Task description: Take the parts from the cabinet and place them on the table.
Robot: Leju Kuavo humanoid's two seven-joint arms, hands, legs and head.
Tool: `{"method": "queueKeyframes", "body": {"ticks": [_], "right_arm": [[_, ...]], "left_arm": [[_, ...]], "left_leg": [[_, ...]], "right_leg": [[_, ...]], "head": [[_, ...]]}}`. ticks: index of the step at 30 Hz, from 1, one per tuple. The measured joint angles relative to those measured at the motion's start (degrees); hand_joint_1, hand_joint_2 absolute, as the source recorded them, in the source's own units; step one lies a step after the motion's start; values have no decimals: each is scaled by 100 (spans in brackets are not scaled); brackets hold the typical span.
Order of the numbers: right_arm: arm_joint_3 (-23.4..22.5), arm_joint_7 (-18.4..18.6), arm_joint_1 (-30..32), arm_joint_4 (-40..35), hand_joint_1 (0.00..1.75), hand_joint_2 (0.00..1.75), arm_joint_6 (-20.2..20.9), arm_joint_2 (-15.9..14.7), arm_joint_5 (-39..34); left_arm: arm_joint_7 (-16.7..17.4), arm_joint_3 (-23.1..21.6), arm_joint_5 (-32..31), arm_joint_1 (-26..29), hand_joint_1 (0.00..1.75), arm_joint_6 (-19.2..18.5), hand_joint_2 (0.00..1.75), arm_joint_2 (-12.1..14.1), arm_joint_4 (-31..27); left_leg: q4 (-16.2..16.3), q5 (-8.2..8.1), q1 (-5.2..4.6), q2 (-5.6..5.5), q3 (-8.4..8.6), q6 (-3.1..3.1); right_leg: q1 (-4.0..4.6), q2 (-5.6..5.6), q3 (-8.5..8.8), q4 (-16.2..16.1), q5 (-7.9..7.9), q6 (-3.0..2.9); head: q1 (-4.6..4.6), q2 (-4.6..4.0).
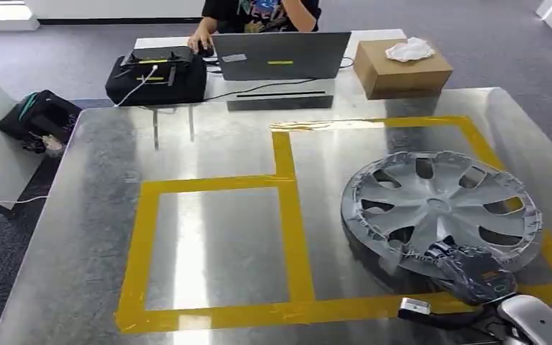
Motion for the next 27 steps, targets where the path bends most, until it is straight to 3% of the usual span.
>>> {"method": "queueKeyframes", "body": {"ticks": [6,12,13,27], "right_arm": [[221,-321,-609,274,175,175,118,-61,249],[632,-463,-953,608,175,175,35,115,273],[696,-456,-1000,641,0,175,-7,155,247],[866,-358,-1071,818,0,175,-90,273,-166]], "left_arm": [[37,-120,-70,-60,0,-48,175,4,0],[68,-214,-133,-82,0,-72,175,4,0],[83,-232,-155,-85,0,-70,175,7,0],[116,-302,-107,-100,0,-96,175,2,0]], "left_leg": [[-6,7,1,1,0,-10],[-6,11,0,-2,1,-11],[-6,11,0,-2,2,-11],[-5,14,-1,-5,6,-12]], "right_leg": [[2,-1,0,3,0,-2],[2,-9,7,4,3,-4],[2,-7,7,4,5,-7],[0,-11,13,3,10,-8]], "head": [[0,0],[2,0],[-2,0],[0,0]]}}
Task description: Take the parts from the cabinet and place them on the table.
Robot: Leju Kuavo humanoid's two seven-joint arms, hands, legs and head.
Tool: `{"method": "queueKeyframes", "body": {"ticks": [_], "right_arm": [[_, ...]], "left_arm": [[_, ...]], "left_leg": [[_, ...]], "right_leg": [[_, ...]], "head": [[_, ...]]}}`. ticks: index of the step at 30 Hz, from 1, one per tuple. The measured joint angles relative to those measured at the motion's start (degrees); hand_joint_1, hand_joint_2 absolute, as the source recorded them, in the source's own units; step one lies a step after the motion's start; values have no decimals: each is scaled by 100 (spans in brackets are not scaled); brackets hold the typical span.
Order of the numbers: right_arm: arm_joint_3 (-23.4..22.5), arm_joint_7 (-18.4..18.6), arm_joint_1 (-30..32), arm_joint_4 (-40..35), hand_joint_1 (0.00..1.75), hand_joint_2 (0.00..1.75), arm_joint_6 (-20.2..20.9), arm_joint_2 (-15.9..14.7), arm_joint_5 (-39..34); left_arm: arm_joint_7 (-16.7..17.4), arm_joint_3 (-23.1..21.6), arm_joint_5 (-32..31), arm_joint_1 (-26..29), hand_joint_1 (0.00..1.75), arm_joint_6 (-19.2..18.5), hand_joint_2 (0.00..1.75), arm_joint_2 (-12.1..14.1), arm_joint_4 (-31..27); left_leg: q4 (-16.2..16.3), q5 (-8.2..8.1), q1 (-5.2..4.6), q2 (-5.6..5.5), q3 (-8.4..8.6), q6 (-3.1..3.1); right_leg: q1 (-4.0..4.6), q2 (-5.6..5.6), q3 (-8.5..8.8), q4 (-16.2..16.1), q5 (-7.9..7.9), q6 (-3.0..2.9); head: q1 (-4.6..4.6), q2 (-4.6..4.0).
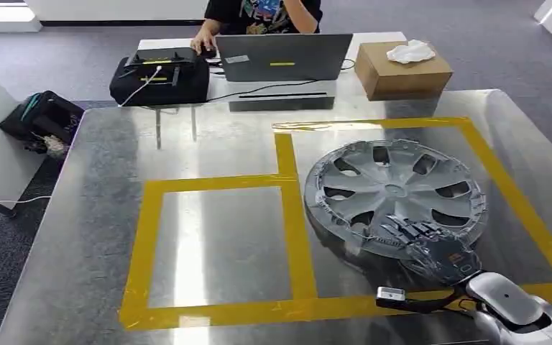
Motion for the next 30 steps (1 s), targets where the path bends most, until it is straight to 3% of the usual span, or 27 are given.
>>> {"method": "queueKeyframes", "body": {"ticks": [1,7,11,18,22,26,30], "right_arm": [[0,0,3,0,0,0,0,2,-2],[-66,79,43,-2,0,0,70,31,-103],[-252,67,227,-136,0,0,240,48,-565],[-1043,-752,1032,-1245,0,0,29,217,-2394],[-1579,-1204,1383,-1973,0,0,548,384,-3526],[-2075,-1530,1552,-2444,0,0,927,579,-4171],[-2525,-1951,1704,-2892,0,0,1008,853,-4546]], "left_arm": [[0,0,0,0,0,0,175,0,0],[0,0,53,1,0,2,175,-2,0],[-7,2,103,13,0,31,175,4,0],[-39,28,171,56,0,90,175,20,0],[-85,42,173,65,0,107,175,20,0],[-105,46,190,68,0,111,175,20,0],[-107,55,230,80,0,125,175,20,0]], "left_leg": [[0,0,0,0,1,0],[0,2,0,0,2,1],[0,2,-1,-1,3,1],[0,2,-1,-12,3,1],[0,2,0,-12,4,1],[0,-1,0,-12,17,0],[0,-1,-2,-12,18,0]], "right_leg": [[0,0,0,0,1,-1],[0,-2,1,0,1,-2],[-1,-2,2,0,1,-2],[-1,-12,4,-1,1,-2],[-1,-13,-3,-1,0,-3],[-1,-14,-42,-3,-8,-11],[-3,-14,-40,-3,-8,-10]], "head": [[0,0],[0,0],[0,0],[0,0],[0,0],[0,0],[0,0]]}}
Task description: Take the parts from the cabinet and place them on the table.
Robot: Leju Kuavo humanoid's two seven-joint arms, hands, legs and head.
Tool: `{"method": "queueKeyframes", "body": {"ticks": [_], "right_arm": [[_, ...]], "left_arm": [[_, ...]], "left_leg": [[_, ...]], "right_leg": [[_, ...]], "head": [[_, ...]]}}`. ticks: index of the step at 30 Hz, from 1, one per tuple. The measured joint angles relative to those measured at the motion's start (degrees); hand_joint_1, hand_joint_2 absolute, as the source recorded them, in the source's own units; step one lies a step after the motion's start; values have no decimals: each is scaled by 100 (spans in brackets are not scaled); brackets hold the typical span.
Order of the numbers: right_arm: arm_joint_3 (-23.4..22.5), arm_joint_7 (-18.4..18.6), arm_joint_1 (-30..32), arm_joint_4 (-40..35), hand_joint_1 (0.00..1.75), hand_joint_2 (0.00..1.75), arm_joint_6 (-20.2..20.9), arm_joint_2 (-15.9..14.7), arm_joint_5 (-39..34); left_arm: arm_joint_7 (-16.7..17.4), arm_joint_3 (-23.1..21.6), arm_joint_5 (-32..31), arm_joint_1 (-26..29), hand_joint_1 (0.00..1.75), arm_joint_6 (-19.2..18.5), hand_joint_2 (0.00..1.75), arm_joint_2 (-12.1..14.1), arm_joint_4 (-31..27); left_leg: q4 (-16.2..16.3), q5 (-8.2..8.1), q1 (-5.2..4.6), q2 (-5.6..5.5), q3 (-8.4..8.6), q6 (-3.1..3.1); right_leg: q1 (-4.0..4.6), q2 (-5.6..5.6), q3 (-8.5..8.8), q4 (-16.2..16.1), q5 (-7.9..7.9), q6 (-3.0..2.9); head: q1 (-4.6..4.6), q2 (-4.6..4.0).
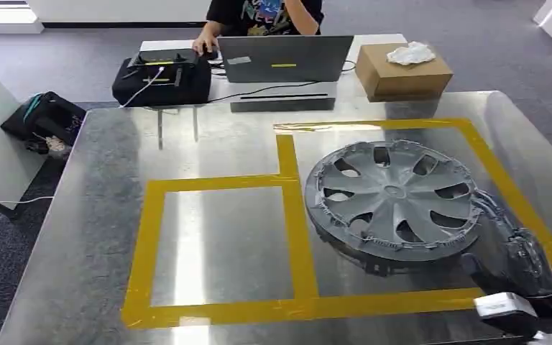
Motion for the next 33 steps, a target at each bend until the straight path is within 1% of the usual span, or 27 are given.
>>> {"method": "queueKeyframes", "body": {"ticks": [1,2,3,5,6,8,10,13,14,18,19,20,21,22,23,24,25,26,27,28,29,30,31,32,33], "right_arm": [[-119,-153,58,-158,0,0,-51,119,-39],[-206,-339,125,-324,0,0,-134,247,-103],[-302,-502,190,-556,0,0,-228,418,-142],[-419,-600,261,-903,0,0,-337,645,-162],[-448,-624,297,-1115,0,0,-549,744,-199],[-370,-674,338,-1626,0,0,-1341,835,-81],[-194,-690,360,-2033,0,0,-2068,835,113],[9,-690,327,-2468,0,0,-2902,885,514],[46,-690,274,-2575,0,0,-3004,926,580],[145,-690,99,-2861,0,0,-3019,1012,579],[164,-690,56,-2900,0,0,-3019,1025,543],[182,-690,16,-2922,0,0,-3019,1027,507],[203,-690,-13,-2933,0,0,-3019,1027,453],[226,-690,-24,-2937,0,0,-3019,1027,407],[250,-687,-25,-2935,0,0,-3019,1027,363],[263,-687,-38,-2933,0,0,-3019,1023,306],[287,-687,-33,-2929,0,0,-3019,1020,245],[298,-687,-24,-2922,0,0,-3019,1020,197],[306,-685,-24,-2909,0,0,-3017,1020,169],[313,-685,-25,-2900,0,0,-3017,1014,155],[320,-685,-26,-2893,0,0,-3017,1012,140],[328,-685,-27,-2891,0,0,-3008,1012,142],[333,-685,-27,-2882,0,0,-2999,1009,160],[339,-685,-35,-2861,0,0,-2991,1009,173],[341,-685,-11,-2841,0,0,-2986,1009,179]], "left_arm": [[0,4,17,6,0,9,175,0,0],[0,15,46,14,0,18,0,-2,0],[0,33,61,28,0,35,0,-4,0],[0,48,90,46,0,41,0,-4,0],[0,65,133,45,0,42,0,-11,0],[0,142,247,46,0,42,0,-28,0],[2,221,356,45,0,46,0,-46,0],[31,356,500,23,0,136,0,-87,0],[35,391,540,12,0,140,0,-105,0],[50,492,592,-44,0,127,0,-170,0],[68,507,595,-54,0,109,0,-175,0],[74,522,599,-52,0,98,0,-179,0],[74,542,601,-54,0,85,0,-188,0],[66,560,601,-55,0,72,0,-199,0],[48,566,601,-56,0,61,0,-203,0],[33,566,594,-56,0,46,0,-203,0],[28,568,590,-47,0,46,0,-210,0],[26,570,584,-32,0,46,0,-214,0],[26,570,577,-19,0,46,0,-214,0],[26,573,575,-8,0,46,0,-219,0],[26,573,575,2,0,44,0,-221,0],[26,575,573,8,0,41,0,-230,0],[26,575,555,14,0,39,0,-232,0],[26,575,540,24,0,44,0,-201,-2],[28,575,536,31,0,46,0,-217,0]], "left_leg": [[0,0,0,0,1,0],[0,0,0,0,1,0],[0,0,0,0,1,0],[0,-1,0,1,3,0],[0,-1,0,1,3,0],[0,-2,0,0,5,0],[0,-3,2,0,7,-1],[0,-4,2,0,9,-2],[0,-4,2,1,11,-2],[0,-3,-1,1,15,-2],[46,-46,-37,6,5,43],[31,-6,-33,-1,16,114],[-27,29,-31,0,36,139],[-160,97,49,21,98,149],[-202,115,40,32,122,165],[-202,121,46,33,114,174],[-202,121,46,33,102,174],[-200,124,45,33,88,170],[-198,135,46,34,73,154],[-197,151,53,33,62,131],[-192,168,69,31,47,104],[-172,185,97,27,23,76],[-128,190,126,19,-10,31],[-74,193,119,9,-53,-28],[-44,194,95,2,-88,-82]], "right_leg": [[0,-1,1,0,0,0],[0,-1,1,0,0,0],[0,-1,2,0,0,0],[0,7,7,0,0,0],[0,5,8,1,0,0],[0,2,5,1,-2,-2],[2,3,6,1,-5,-5],[2,3,7,0,-6,-8],[2,4,7,0,-6,-8],[0,3,16,-2,-4,-6],[-35,10,33,-65,17,34],[-38,4,88,-65,54,87],[-23,7,104,-87,69,108],[-22,9,80,-57,14,98],[-4,0,31,87,-127,96],[-2,6,-138,458,-378,97],[-11,5,-362,962,-638,118],[-12,5,-574,1430,-828,135],[-12,5,-689,1682,-880,157],[-25,1,-677,1667,-791,176],[-44,0,-527,1405,-577,192],[-68,-1,-271,930,-317,224],[-105,-2,13,369,-93,277],[-122,21,169,25,-173,329],[-86,129,147,191,-10,197]], "head": [[2,0],[2,0],[2,0],[0,0],[0,0],[-2,0],[-2,0],[2,0],[2,0],[2,0],[-2,0],[-7,0],[-11,0],[0,0],[4,0],[22,0],[22,0],[17,0],[22,0],[22,0],[22,0],[22,0],[22,0],[46,0],[44,0]]}}
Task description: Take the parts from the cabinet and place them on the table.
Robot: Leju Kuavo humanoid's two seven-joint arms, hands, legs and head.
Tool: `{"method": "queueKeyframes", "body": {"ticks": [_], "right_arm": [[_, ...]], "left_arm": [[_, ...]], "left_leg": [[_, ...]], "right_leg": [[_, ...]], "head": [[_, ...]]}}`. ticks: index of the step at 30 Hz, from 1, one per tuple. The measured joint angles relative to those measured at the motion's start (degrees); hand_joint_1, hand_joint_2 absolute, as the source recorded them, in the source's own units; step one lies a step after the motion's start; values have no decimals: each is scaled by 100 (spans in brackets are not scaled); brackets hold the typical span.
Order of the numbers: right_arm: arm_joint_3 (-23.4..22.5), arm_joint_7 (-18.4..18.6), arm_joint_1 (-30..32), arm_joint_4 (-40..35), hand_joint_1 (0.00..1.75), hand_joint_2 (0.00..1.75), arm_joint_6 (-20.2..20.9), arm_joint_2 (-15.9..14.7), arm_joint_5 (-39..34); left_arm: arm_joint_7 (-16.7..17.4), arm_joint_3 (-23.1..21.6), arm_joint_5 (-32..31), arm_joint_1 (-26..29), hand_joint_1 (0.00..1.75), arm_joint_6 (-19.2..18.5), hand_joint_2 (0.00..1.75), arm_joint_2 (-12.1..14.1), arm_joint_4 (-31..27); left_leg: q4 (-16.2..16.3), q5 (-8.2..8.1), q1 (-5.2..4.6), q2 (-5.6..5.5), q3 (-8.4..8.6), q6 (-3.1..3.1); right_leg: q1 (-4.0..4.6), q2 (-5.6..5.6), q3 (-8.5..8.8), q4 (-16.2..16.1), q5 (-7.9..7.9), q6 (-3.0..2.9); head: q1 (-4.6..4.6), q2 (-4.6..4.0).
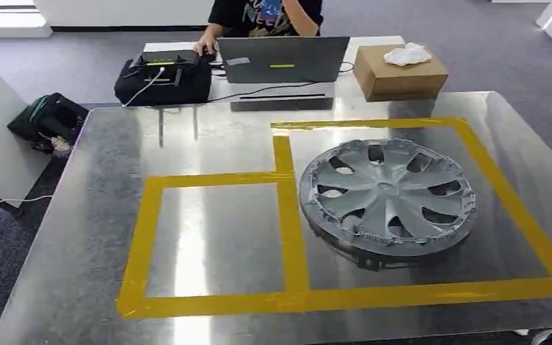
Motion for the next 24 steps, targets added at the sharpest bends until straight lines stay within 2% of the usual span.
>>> {"method": "queueKeyframes", "body": {"ticks": [1,2,3,4,5,6,8,9,10,11,12,13,14,15,16,17,19,20,21,22,23,24], "right_arm": [[2,0,-2,6,0,0,2,0,4],[9,0,-9,22,0,0,2,-2,11],[18,7,-8,31,0,0,4,-2,11],[31,7,-9,39,0,0,4,-2,13],[39,5,-11,48,0,0,7,-2,18],[44,7,-10,48,0,0,7,-2,22],[48,7,-4,55,0,0,9,-2,29],[50,4,-4,61,0,0,13,-2,29],[52,4,-5,70,0,0,26,-2,26],[55,7,-7,76,0,0,53,-2,4],[55,7,-13,83,0,0,85,-2,-11],[55,7,-18,92,0,0,131,-2,-24],[55,7,-24,98,0,0,182,-2,-24],[55,4,-26,107,0,0,219,-2,-22],[57,7,-36,122,0,0,245,-2,-20],[57,7,-51,142,0,0,280,-2,-22],[57,7,-57,168,0,0,315,-2,-46],[57,7,-55,185,0,0,347,-2,-55],[57,7,-62,199,0,0,367,-2,-50],[57,7,-79,220,0,0,389,-2,-37],[57,7,-88,240,0,0,398,-2,-26],[52,7,-87,260,0,0,402,-2,-22]], "left_arm": [[0,0,-7,12,0,2,0,7,0],[2,0,-7,22,0,2,0,2,0],[2,0,-7,42,0,4,0,2,0],[2,0,-7,63,0,4,0,2,0],[2,0,-7,79,0,4,0,2,0],[2,0,-11,82,0,4,0,2,0],[2,0,-11,68,0,4,0,2,0],[2,0,-11,68,0,4,0,0,0],[4,0,-11,71,0,4,0,0,0],[11,0,-11,74,0,7,0,-2,0],[18,0,-11,75,0,13,0,-2,0],[20,0,-11,74,0,22,0,-2,0],[20,0,-11,66,0,31,0,2,-2],[20,2,-4,55,0,39,0,22,-2],[20,7,4,45,0,39,0,22,-2],[20,15,6,53,0,42,0,22,-2],[22,28,11,73,0,42,0,18,0],[22,33,19,63,0,44,0,26,0],[28,39,26,60,0,46,0,24,-2],[28,44,24,52,0,46,0,22,-2],[28,44,24,53,0,46,0,11,-2],[28,44,24,54,0,44,0,-4,-2]], "left_leg": [[50,24,-12,-8,-9,-32],[55,62,-11,-19,-39,-51],[49,92,3,-24,-59,-82],[67,89,21,-20,-96,-113],[201,-151,20,13,-153,-126],[509,-482,17,18,-264,-137],[1397,-1068,18,19,-522,-149],[1745,-1209,16,19,-590,-144],[1834,-1206,13,19,-548,-127],[1681,-1096,6,19,-378,-97],[1329,-941,-4,19,-115,-59],[851,-788,-22,19,219,-9],[369,-724,-53,19,564,56],[32,-804,-87,25,761,89],[62,-740,-88,29,715,61],[41,-731,-106,28,689,74],[-16,-623,-104,37,647,153],[-43,-558,-78,63,613,184],[-43,-512,-77,66,550,228],[-42,-452,-81,66,484,258],[-40,-391,-93,66,407,268],[-35,-326,-101,68,319,271]], "right_leg": [[-24,1,-84,-31,-61,-58],[-7,13,-122,43,-78,-121],[4,7,-148,74,-72,-168],[-14,-22,-249,68,-23,-250],[-5,-33,-243,70,22,-310],[4,-41,-301,70,79,-354],[33,-72,-437,77,187,-392],[49,-88,-504,80,232,-400],[66,-98,-565,82,273,-403],[83,-104,-622,82,318,-403],[96,-106,-667,81,357,-400],[105,-105,-707,81,394,-392],[99,-105,-723,81,431,-379],[135,-106,-767,83,459,-339],[117,-112,-765,64,514,-301],[103,-115,-769,51,559,-259],[101,-113,-776,-7,646,-159],[87,-111,-820,65,512,-152],[88,-117,-932,250,225,-132],[88,-115,-1030,656,-149,-116],[90,-115,-1145,1123,-448,-98],[95,-115,-1228,1522,-624,-82]], "head": [[0,0],[-22,0],[-20,0],[-27,0],[-53,0],[-62,0],[-68,0],[-72,0],[-75,0],[-72,0],[-72,0],[-70,0],[-72,0],[-72,0],[-59,0],[-83,0],[-86,0],[-79,0],[-64,0],[-61,0],[-68,0],[-62,0]]}}
